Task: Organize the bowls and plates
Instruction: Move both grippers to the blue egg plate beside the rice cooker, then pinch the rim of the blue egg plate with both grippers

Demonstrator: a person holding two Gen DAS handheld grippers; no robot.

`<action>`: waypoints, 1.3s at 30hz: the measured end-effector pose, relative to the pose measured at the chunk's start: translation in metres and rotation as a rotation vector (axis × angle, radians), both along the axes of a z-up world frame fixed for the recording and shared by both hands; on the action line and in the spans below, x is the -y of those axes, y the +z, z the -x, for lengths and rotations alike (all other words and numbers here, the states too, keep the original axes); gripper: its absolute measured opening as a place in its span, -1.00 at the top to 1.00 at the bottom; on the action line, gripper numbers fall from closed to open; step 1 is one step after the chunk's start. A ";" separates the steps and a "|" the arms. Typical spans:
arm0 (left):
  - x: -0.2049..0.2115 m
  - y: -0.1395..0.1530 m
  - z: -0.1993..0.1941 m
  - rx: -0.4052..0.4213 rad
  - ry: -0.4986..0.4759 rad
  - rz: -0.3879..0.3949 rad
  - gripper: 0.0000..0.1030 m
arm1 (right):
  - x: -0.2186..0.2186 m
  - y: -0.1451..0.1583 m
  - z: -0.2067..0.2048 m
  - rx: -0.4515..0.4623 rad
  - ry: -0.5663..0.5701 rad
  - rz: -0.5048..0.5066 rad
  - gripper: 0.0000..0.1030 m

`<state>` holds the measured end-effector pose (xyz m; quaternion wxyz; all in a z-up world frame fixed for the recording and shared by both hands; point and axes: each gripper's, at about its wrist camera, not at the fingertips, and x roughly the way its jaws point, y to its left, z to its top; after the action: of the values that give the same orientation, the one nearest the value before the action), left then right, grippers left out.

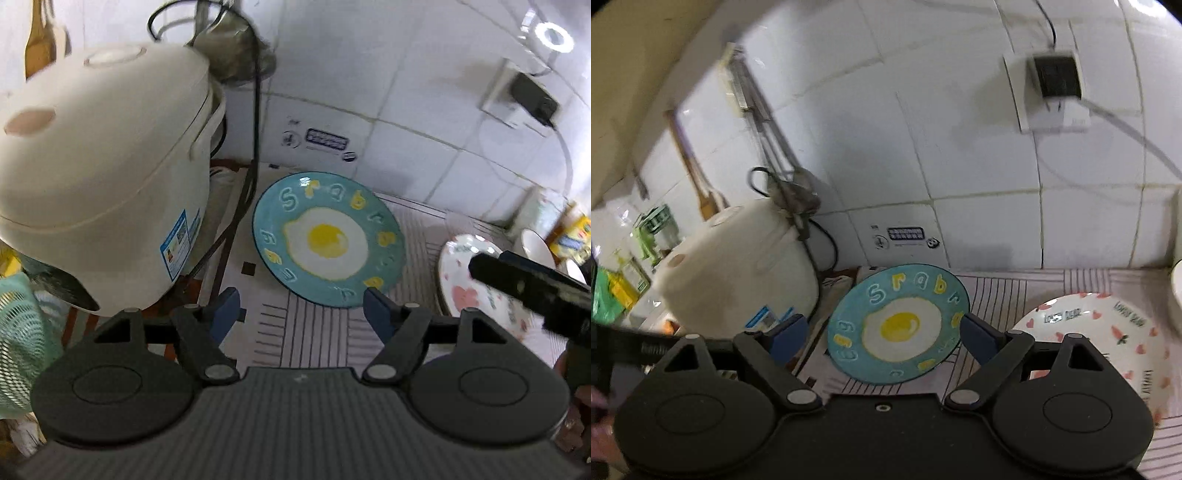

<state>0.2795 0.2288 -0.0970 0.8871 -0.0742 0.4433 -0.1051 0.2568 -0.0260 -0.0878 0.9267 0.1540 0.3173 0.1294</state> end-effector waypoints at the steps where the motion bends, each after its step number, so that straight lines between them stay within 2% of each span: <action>1: -0.001 -0.006 -0.006 -0.005 0.011 0.017 -0.42 | 0.002 -0.006 -0.010 -0.008 0.004 -0.014 -0.79; 3: -0.001 -0.019 -0.016 -0.023 0.039 0.045 -0.41 | 0.006 -0.020 -0.031 -0.036 -0.001 -0.025 -0.77; 6: 0.005 -0.039 -0.031 -0.051 0.056 0.066 -0.40 | 0.006 -0.042 -0.058 -0.054 -0.003 0.021 -0.72; 10: 0.012 -0.065 -0.052 -0.115 0.088 0.074 -0.36 | 0.002 -0.069 -0.091 -0.092 0.019 0.070 -0.63; 13: 0.019 -0.081 -0.063 -0.138 0.106 0.063 -0.27 | 0.001 -0.085 -0.111 -0.132 0.037 0.096 -0.49; 15: 0.022 -0.088 -0.069 -0.154 0.110 0.057 -0.08 | 0.002 -0.093 -0.124 -0.159 0.048 0.098 -0.37; 17: 0.024 -0.094 -0.075 -0.166 0.114 0.057 0.04 | 0.006 -0.098 -0.135 -0.186 0.050 0.089 -0.23; 18: 0.024 -0.097 -0.077 -0.173 0.117 0.054 0.20 | 0.007 -0.100 -0.139 -0.193 0.055 0.081 -0.19; 20: 0.022 -0.101 -0.080 -0.181 0.119 0.063 0.33 | 0.009 -0.103 -0.146 -0.212 0.071 0.079 -0.14; 23: 0.018 -0.107 -0.086 -0.189 0.118 0.074 0.56 | 0.011 -0.108 -0.155 -0.243 0.097 0.078 0.18; 24: 0.015 -0.109 -0.088 -0.193 0.118 0.086 0.59 | 0.011 -0.109 -0.156 -0.247 0.100 0.077 0.22; 26: 0.011 -0.111 -0.091 -0.203 0.123 0.117 0.61 | 0.014 -0.110 -0.157 -0.250 0.108 0.072 0.27; 29: 0.006 -0.115 -0.094 -0.214 0.132 0.158 0.62 | 0.019 -0.119 -0.161 -0.287 0.109 0.045 0.51; 32: 0.003 -0.118 -0.096 -0.215 0.152 0.192 0.62 | 0.027 -0.123 -0.164 -0.306 0.111 -0.017 0.52; 33: 0.003 -0.118 -0.096 -0.214 0.152 0.193 0.62 | 0.029 -0.124 -0.166 -0.317 0.112 -0.038 0.54; 39: 0.004 -0.107 -0.097 -0.221 0.103 0.159 0.56 | 0.026 -0.107 -0.152 -0.287 0.141 0.010 0.70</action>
<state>0.3766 0.2245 -0.2045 0.8285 -0.1781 0.5240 -0.0855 0.4088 -0.0518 -0.1948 0.8612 0.1438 0.4572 0.1692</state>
